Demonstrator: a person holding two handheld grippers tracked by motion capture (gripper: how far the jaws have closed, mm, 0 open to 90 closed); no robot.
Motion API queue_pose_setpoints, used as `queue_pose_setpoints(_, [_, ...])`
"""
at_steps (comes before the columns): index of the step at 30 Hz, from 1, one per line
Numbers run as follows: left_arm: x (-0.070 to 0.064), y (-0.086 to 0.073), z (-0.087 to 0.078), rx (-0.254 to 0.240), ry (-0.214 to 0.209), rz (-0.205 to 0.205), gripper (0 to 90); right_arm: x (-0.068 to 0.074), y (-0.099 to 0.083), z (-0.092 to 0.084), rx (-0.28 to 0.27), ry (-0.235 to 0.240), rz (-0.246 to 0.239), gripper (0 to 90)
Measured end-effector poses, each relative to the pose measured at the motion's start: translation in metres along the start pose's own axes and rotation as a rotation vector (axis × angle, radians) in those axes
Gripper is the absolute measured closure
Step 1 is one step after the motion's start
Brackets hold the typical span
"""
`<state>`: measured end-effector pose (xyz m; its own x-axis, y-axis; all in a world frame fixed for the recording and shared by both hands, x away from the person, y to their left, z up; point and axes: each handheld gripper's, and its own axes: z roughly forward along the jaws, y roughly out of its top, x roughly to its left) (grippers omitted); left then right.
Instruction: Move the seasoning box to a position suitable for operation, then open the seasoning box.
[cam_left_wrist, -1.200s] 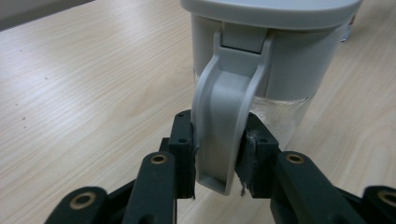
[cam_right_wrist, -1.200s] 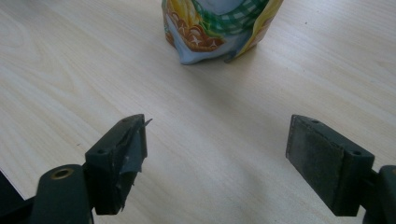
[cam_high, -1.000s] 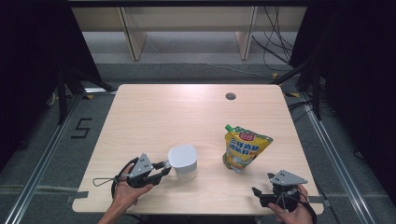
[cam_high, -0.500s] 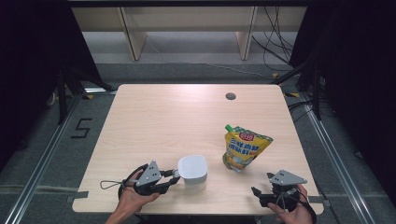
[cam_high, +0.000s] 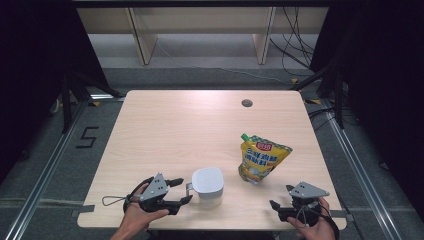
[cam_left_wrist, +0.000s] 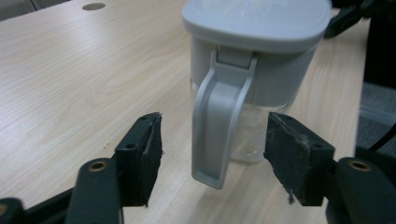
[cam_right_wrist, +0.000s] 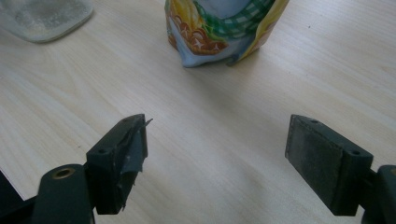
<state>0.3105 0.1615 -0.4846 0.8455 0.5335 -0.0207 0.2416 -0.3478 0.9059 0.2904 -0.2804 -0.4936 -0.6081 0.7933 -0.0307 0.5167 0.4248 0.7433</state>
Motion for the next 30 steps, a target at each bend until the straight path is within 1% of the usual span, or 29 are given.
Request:
queue_pose_setpoints(1, [-0.001,0.002,-0.002,0.003,-0.005,-0.028,34.0,-0.001,0.000,0.000,0.003,-0.001,0.001,22.1])
queue_pose_setpoints(2, [0.001,0.005,-0.004,0.010,-0.009,-0.020,32.7,-0.001,0.000,0.000,0.004,0.014,0.002,22.1])
queue_pose_setpoints(3, [0.001,0.005,-0.004,0.010,-0.009,-0.020,32.0,-0.001,0.001,0.000,0.005,0.014,0.007,22.1])
queue_pose_setpoints(4, [0.001,0.013,-0.009,0.008,0.010,-0.052,31.7,-0.001,0.001,0.000,0.000,0.006,-0.002,22.0])
queue_pose_setpoints(5, [0.002,0.016,-0.011,-0.003,0.005,-0.042,31.6,-0.001,0.001,0.001,0.001,0.006,-0.009,22.0])
queue_pose_setpoints(6, [0.001,0.019,-0.013,-0.011,0.010,-0.065,31.3,0.000,0.001,0.002,0.008,0.024,0.004,22.0])
queue_pose_setpoints(7, [0.003,0.021,-0.016,-0.010,0.012,-0.047,31.1,0.000,0.001,0.002,0.007,0.015,-0.013,22.0])
queue_pose_setpoints(9, [0.003,0.023,-0.017,-0.014,0.019,-0.052,30.1,0.000,0.001,0.001,0.007,0.016,-0.014,22.1])
queue_pose_setpoints(10, [0.004,0.024,-0.019,-0.015,0.031,-0.053,29.6,0.001,0.001,0.001,-0.002,0.015,-0.014,22.0])
queue_pose_setpoints(11, [0.004,0.024,-0.019,-0.015,0.031,-0.053,29.5,0.001,0.001,0.001,-0.002,0.015,-0.014,22.0])
queue_pose_setpoints(12, [0.005,0.024,-0.020,-0.015,0.037,-0.062,29.4,0.001,0.001,0.001,-0.003,0.015,-0.028,22.0])
queue_pose_setpoints(13, [0.005,0.024,-0.020,-0.015,0.037,-0.062,29.5,0.002,0.001,0.001,0.001,0.016,-0.021,22.0])
queue_pose_setpoints(14, [0.006,0.025,-0.021,-0.013,0.035,-0.057,29.4,0.002,0.002,0.002,-0.002,0.018,-0.037,22.0])
queue_pose_setpoints(15, [0.006,0.026,-0.022,-0.010,0.041,-0.057,29.4,0.002,0.002,0.002,-0.002,0.018,-0.037,22.0])
queue_pose_setpoints(16, [0.008,0.027,-0.023,-0.018,0.037,-0.058,29.4,0.003,0.002,0.002,-0.001,0.018,-0.038,22.0])
queue_pose_setpoints(17, [0.008,0.027,-0.024,-0.014,0.051,-0.055,29.5,0.003,0.002,0.003,0.000,0.018,-0.038,22.0])
queue_pose_setpoints(18, [0.008,0.027,-0.024,-0.014,0.051,-0.055,29.8,0.005,0.002,0.002,0.010,0.022,-0.009,22.0])
queue_pose_setpoints(19, [0.008,0.028,-0.025,-0.015,0.055,-0.068,30.1,0.004,0.002,0.003,0.004,0.019,-0.022,22.0])
queue_pose_setpoints(20, [0.008,0.028,-0.025,-0.015,0.055,-0.068,30.7,0.004,0.002,0.003,0.004,0.019,-0.022,22.0])
queue_pose_setpoints(21, [0.008,0.031,-0.026,-0.010,0.064,-0.069,31.6,0.002,0.002,0.003,0.001,0.016,-0.037,22.0])
queue_pose_setpoints(22, [0.008,0.033,-0.027,-0.007,0.070,-0.062,32.1,0.003,0.001,0.002,0.005,0.016,-0.020,21.9])
queue_pose_setpoints(23, [0.006,0.034,-0.027,-0.004,0.086,-0.071,32.5,0.002,0.002,0.002,0.001,0.016,-0.028,21.8])
queue_pose_setpoints(25, [0.005,0.038,-0.028,-0.001,0.090,-0.062,34.5,0.003,0.001,0.002,0.009,0.017,-0.009,21.6])
queue_pose_setpoints(26, [0.005,0.040,-0.028,-0.005,0.088,-0.056,36.3,0.003,0.002,0.001,0.007,0.015,-0.017,21.6])
queue_pose_setpoints(27, [0.003,0.042,-0.029,-0.003,0.097,-0.072,38.6,0.003,0.002,0.001,0.003,0.012,-0.023,21.6])
queue_pose_setpoints(28, [0.003,0.044,-0.029,-0.007,0.095,-0.052,40.2,0.003,0.001,0.002,0.003,0.013,-0.025,21.6])
queue_pose_setpoints(29, [0.003,0.044,-0.029,-0.007,0.095,-0.052,42.1,0.003,0.001,0.002,0.003,0.013,-0.025,21.6])
queue_pose_setpoints(30, [-0.001,0.047,-0.028,-0.013,0.107,-0.039,46.3,0.003,0.001,0.002,0.009,0.016,-0.017,21.6])
